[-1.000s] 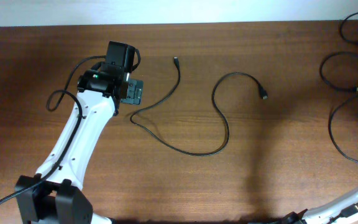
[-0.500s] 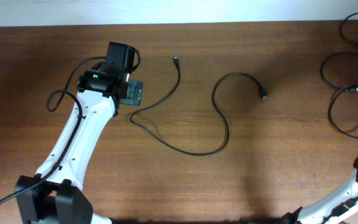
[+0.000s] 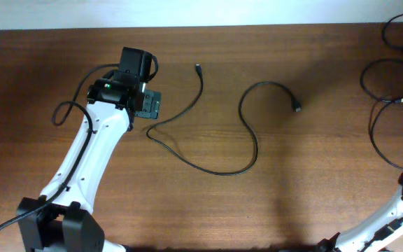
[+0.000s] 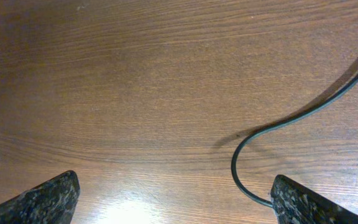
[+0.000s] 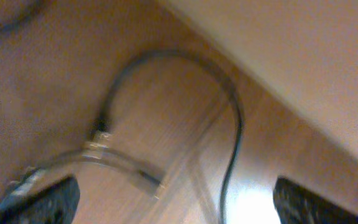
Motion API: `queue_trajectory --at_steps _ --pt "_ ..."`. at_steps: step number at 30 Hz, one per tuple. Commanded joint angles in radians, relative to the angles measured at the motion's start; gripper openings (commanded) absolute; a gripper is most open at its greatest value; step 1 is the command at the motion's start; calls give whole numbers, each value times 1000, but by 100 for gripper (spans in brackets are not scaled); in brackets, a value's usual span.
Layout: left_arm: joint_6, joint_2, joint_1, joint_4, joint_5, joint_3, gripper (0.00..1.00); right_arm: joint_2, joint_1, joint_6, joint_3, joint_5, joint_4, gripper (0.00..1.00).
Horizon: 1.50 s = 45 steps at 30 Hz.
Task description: Untangle cables
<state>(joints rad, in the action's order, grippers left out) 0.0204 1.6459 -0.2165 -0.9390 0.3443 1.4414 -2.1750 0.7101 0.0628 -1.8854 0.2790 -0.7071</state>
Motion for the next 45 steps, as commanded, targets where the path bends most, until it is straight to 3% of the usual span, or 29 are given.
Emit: queue_trajectory --at_steps 1,3,5,11,15,18,23,29,30,31,32,33,39,45 --pt "10 2 5 0 -19 2 99 168 -109 -121 -183 -348 -129 99" --pt "10 2 5 3 -19 18 99 176 -236 -179 -201 -520 -200 99" --pt "10 2 6 3 -18 30 99 175 -340 -179 -200 -514 -246 99" --pt "10 2 5 24 -19 56 99 173 -715 10 -178 -308 -518 99" --pt "10 2 5 33 -19 56 99 173 -924 -29 -84 -286 -599 99" --pt "10 2 5 31 -19 56 99 173 -1000 -60 102 -237 -555 99" --pt "2 2 5 29 -16 56 99 173 -1020 -92 491 -267 -239 99" --pt "2 2 5 25 -16 56 99 173 -1038 -118 546 -286 -155 99" --pt "2 2 5 24 -16 56 99 173 -1038 -118 546 -286 -151 97" --pt "2 2 5 21 -16 56 99 173 -1038 -118 546 -286 -143 68" --pt "2 2 5 20 -16 56 99 173 -1038 -114 546 -286 -136 18" --pt "2 2 5 19 -16 56 99 173 -1037 -107 546 -286 -131 4" --pt "2 2 5 18 -15 56 99 176 -1033 -73 499 -190 -105 4" --pt "2 2 5 18 -15 56 99 192 -937 -69 55 127 -166 4"
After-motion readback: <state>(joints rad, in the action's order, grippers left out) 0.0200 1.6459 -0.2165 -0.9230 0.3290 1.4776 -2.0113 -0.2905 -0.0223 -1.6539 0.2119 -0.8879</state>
